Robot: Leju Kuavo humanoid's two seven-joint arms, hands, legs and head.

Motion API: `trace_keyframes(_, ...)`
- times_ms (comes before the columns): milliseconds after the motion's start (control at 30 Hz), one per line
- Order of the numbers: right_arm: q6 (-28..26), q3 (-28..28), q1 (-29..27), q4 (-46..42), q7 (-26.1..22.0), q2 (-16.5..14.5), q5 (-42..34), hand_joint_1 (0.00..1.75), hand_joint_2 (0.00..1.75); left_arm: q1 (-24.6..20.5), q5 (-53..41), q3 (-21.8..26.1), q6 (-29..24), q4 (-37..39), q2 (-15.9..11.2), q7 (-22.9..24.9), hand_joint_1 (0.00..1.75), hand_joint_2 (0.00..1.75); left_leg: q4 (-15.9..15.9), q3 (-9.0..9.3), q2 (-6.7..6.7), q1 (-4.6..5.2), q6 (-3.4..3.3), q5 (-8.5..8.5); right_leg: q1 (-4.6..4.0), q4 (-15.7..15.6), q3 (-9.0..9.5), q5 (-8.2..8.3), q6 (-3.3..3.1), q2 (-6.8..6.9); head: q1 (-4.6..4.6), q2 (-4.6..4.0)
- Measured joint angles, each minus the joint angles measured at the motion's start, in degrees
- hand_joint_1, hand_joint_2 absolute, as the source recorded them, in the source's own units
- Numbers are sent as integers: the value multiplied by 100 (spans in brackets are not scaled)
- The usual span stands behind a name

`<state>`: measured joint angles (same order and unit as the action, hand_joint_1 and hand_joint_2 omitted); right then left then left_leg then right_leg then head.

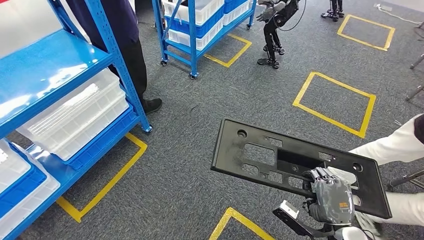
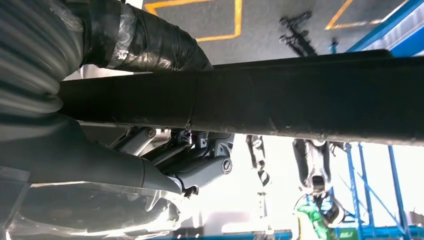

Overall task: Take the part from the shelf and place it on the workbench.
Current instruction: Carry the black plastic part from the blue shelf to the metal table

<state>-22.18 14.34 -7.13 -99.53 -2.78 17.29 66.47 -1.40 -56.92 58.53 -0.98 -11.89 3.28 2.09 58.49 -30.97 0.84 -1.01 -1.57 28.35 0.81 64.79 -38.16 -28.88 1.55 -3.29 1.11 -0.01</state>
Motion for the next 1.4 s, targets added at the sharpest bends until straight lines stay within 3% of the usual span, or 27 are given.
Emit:
trace_keyframes(67,0,-10,-6,-6,-2,5,2,175,175,11,0,-9,0,0,1,1,0,175,-2,-8,-161,26,-26,2,-3,735,-344,-345,27,245,-7,-1)
trace_keyframes(100,0,-9,-16,-6,-2,5,2,175,175,14,0,-13,0,0,1,1,0,175,-2,-11,-240,37,-27,4,2,989,-458,-420,31,285,-7,-1)
trace_keyframes(133,0,-10,-26,-6,-1,5,2,175,175,13,0,-20,0,0,0,1,0,175,-1,-12,-316,44,-27,9,2,1048,-477,-392,27,306,-7,-1)
trace_keyframes(167,0,-13,-31,-6,0,6,2,175,175,11,0,-28,0,0,0,1,0,175,-1,-7,-388,50,-26,15,-4,873,-371,-265,12,329,-7,0)
trace_keyframes(267,-1,-26,-27,-15,-1,9,2,175,175,1,0,-54,1,0,14,1,0,175,1,32,-572,78,9,51,-89,-267,267,160,-98,615,-6,-1)
trace_keyframes(333,-3,-40,-24,-24,-2,13,2,175,175,-5,0,-64,2,0,25,1,0,175,-1,53,-671,91,52,74,-155,-537,395,188,-157,692,-5,-1)
trace_keyframes(400,-5,-57,-35,-34,-2,18,2,175,175,-21,0,-74,2,0,28,1,0,175,-14,90,-752,87,106,100,-145,-581,408,221,-203,558,-4,-1)
trace_keyframes(467,-11,-65,-40,-47,-2,22,2,175,175,-27,0,-80,4,0,33,-1,0,175,153,61,-574,76,159,243,-99,-675,465,269,-269,439,-1,-1)
trace_keyframes(533,-17,-65,-28,-55,-2,22,2,175,175,-15,0,-81,5,0,42,-1,0,175,755,-202,-256,63,187,577,-79,-723,494,297,-316,330,3,-1)
trace_keyframes(600,-17,-63,-28,-55,-3,20,2,175,175,5,0,-81,4,0,44,0,0,175,1442,-550,-135,57,205,830,-83,-714,486,298,-329,195,5,0)
trace_keyframes(633,-17,-62,-34,-55,-3,19,3,175,175,15,1,-81,10,0,43,-4,0,175,1565,-630,-120,55,210,805,-83,-705,485,297,-327,118,5,0)
trace_keyframes(667,-19,-62,-37,-55,-4,19,5,175,175,21,8,-80,48,0,43,-34,0,175,1456,-603,-107,50,211,660,-80,-690,485,293,-322,38,6,0)
trace_keyframes(700,-20,-63,-36,-55,-4,19,10,175,175,23,21,-80,125,0,43,-101,0,175,1138,-476,-68,43,207,432,-74,-667,485,285,-309,-41,6,0)
trace_keyframes(767,-23,-73,-18,-55,-12,20,19,175,175,23,48,-79,320,1,48,-279,0,175,388,-169,158,21,184,90,-64,-597,455,258,-266,-182,4,-1)
trace_keyframes(833,-24,-93,9,-56,-32,21,22,175,175,13,55,-79,433,1,62,-409,0,175,60,-44,304,21,146,31,-53,-551,394,254,-195,-304,4,-1)
trace_keyframes(900,-24,-112,18,-57,-57,26,22,175,175,-4,54,-79,473,0,78,-468,0,175,22,-29,208,34,81,17,-31,-554,348,283,-114,-415,5,-1)
trace_keyframes(967,-23,-129,28,-57,-85,33,22,175,175,-10,44,-80,492,0,92,-487,0,175,-47,1,63,30,-10,-34,-31,-419,267,198,-60,-221,0,-1)
trace_keyframes(1033,-20,-140,69,-57,-108,38,21,175,175,2,35,-79,498,0,101,-493,0,175,-94,11,-88,34,-68,-62,-31,117,8,-110,-13,144,-8,-1)
trace_keyframes(1100,-12,-143,97,-55,-115,39,21,175,175,14,33,-79,498,0,102,-496,0,175,-94,3,-229,49,-80,-56,-5,790,-320,-395,34,281,-10,-1)
trace_keyframes(1133,-3,-143,98,-54,-115,39,21,175,175,15,32,-79,497,0,102,-495,0,175,-93,3,-299,52,-78,-48,6,946,-396,-411,47,298,-10,-1)
trace_keyframes(1167,10,-143,98,-52,-114,39,21,175,175,13,32,-79,494,0,102,-492,0,175,-92,9,-369,54,-72,-38,10,890,-364,-320,51,314,-11,-1)
trace_keyframes(1200,26,-144,100,-52,-114,39,22,175,175,9,32,-79,489,0,103,-486,0,175,-92,23,-435,54,-60,-25,7,615,-217,-145,45,349,-11,-1)
trace_keyframes(1267,49,-146,107,-54,-113,39,22,175,175,5,45,-76,473,0,109,-468,0,175,-89,65,-556,68,-19,13,-38,-181,209,178,-13,585,-10,-1)
trace_keyframes(1333,63,-151,115,-60,-113,40,20,175,175,1,73,-61,460,0,117,-443,0,175,-86,98,-655,83,36,52,-104,-586,411,264,-95,748,-9,-1)
trace_keyframes(1400,98,-160,117,-67,-114,42,7,175,175,-15,98,-38,455,0,121,-416,0,175,-101,143,-771,85,98,81,-133,-621,410,258,-162,641,-8,0)
